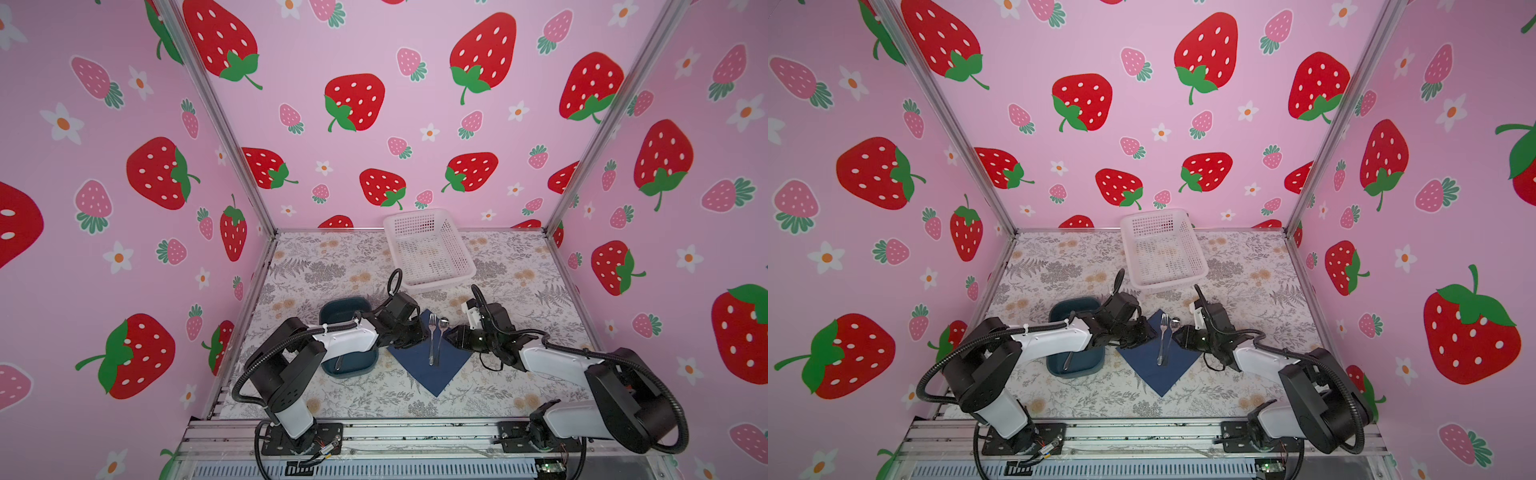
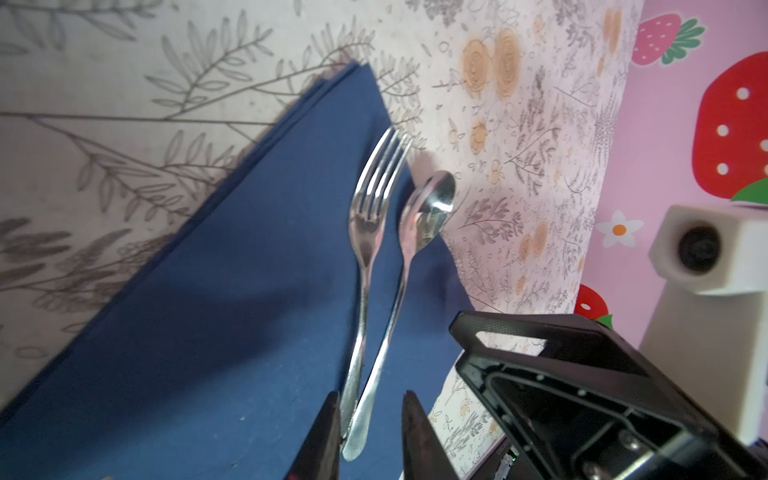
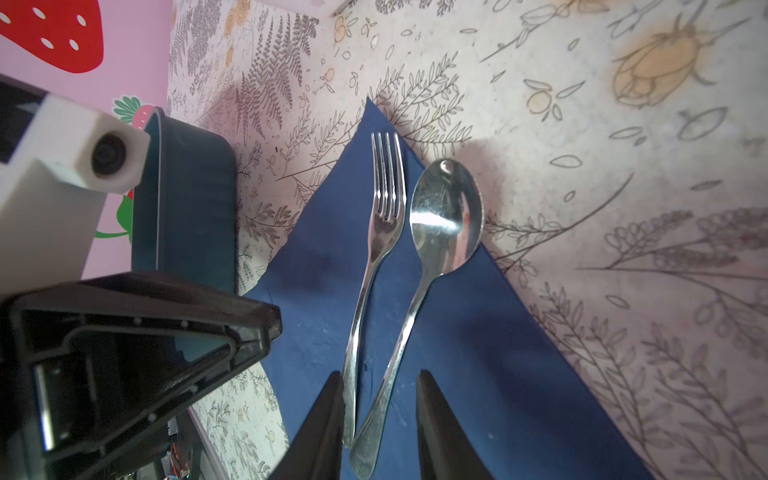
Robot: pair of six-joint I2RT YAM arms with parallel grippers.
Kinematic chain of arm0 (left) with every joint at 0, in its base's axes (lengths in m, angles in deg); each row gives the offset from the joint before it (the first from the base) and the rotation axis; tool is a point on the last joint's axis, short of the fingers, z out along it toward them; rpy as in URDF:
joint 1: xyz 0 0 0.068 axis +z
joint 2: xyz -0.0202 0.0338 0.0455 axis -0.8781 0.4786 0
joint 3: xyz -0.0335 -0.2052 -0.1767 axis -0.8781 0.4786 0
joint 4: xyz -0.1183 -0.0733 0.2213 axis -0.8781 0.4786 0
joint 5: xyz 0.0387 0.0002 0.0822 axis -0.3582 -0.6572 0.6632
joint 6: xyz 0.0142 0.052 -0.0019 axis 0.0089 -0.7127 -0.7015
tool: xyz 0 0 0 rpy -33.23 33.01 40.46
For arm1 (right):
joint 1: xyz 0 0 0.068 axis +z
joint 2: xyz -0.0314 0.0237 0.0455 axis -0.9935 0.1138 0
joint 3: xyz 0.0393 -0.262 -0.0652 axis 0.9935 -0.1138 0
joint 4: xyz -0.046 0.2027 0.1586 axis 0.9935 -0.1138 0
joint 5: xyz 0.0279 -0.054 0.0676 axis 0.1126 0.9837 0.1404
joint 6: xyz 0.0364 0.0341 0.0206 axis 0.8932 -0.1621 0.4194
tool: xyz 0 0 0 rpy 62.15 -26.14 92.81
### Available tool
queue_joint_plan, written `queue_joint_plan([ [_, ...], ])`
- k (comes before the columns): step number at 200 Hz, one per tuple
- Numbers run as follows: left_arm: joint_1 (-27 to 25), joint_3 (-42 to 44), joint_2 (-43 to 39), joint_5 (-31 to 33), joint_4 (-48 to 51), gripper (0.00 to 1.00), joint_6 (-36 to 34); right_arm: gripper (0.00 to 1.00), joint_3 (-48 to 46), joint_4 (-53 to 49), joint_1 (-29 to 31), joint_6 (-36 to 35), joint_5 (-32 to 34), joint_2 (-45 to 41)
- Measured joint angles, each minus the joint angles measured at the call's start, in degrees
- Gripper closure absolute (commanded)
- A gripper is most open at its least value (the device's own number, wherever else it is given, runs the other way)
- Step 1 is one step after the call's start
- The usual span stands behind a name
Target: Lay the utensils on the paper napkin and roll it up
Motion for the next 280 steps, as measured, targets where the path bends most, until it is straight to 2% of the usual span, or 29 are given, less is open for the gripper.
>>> queue_joint_plan([
  [40,0.02,1.92,0.15,0.92,2.19,0.86,1.11,0.68,2.19,1.22,0.13,0.11,-0.04,4.81],
  [107,0.02,1.92,0.24,1.62,2.56,0.87,1.11,0.68,4.42,3.41,0.74,-0.15,-0.50,10.58],
  [280,0.00,1.92,0.57,1.73,2.86,0.87,0.42,0.68,7.69,5.40,1.57,-3.58,-3.32,14.95],
])
